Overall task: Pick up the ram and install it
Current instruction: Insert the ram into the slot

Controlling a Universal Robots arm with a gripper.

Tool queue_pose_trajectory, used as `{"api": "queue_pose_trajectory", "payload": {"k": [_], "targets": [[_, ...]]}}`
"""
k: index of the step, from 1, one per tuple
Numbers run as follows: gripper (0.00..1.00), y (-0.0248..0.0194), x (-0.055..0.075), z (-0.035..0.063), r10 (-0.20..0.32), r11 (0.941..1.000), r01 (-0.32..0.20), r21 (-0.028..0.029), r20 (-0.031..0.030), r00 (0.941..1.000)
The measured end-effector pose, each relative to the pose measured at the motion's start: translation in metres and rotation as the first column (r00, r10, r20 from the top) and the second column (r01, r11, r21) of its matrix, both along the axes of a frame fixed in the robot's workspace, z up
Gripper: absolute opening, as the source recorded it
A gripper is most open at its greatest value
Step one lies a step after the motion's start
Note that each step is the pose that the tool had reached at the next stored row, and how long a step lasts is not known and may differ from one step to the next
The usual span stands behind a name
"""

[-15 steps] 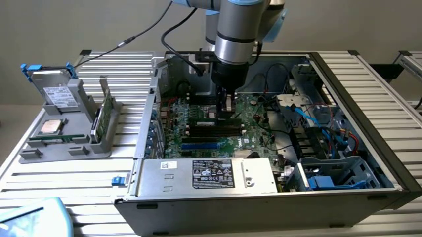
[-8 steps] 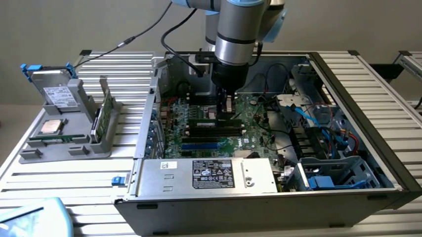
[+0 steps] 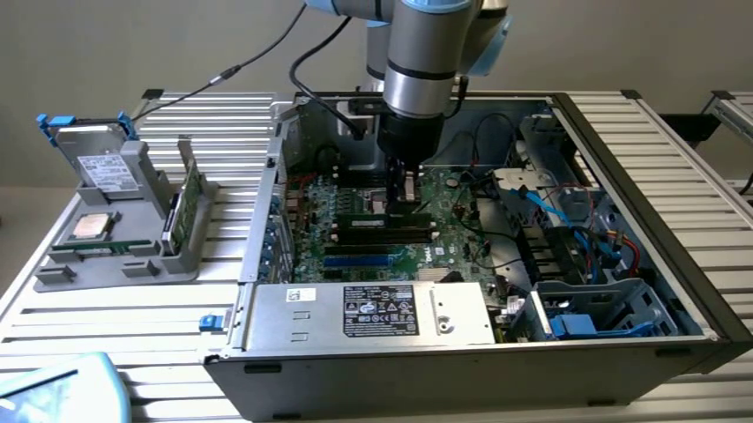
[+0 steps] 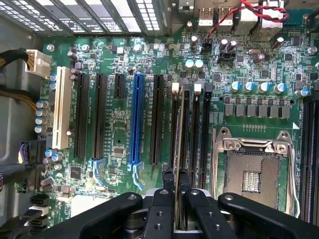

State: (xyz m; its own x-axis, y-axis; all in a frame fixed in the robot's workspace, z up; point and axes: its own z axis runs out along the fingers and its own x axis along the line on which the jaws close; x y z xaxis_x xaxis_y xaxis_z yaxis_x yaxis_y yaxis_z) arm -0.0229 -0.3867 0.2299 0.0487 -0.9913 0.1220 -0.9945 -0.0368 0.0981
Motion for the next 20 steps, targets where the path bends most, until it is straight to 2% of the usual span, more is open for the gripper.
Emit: {"api": "queue_pose_trajectory", "payload": {"k": [13,20], "targets": [[0.14,0.0,0.0001,-0.0053,0.021,0.9998,-0.021,0.0008,0.0002,0.9998],[0.14,-0.0003,0.0021,-0.0062,0.021,0.9997,-0.021,0.0146,0.0007,0.9998]]}}
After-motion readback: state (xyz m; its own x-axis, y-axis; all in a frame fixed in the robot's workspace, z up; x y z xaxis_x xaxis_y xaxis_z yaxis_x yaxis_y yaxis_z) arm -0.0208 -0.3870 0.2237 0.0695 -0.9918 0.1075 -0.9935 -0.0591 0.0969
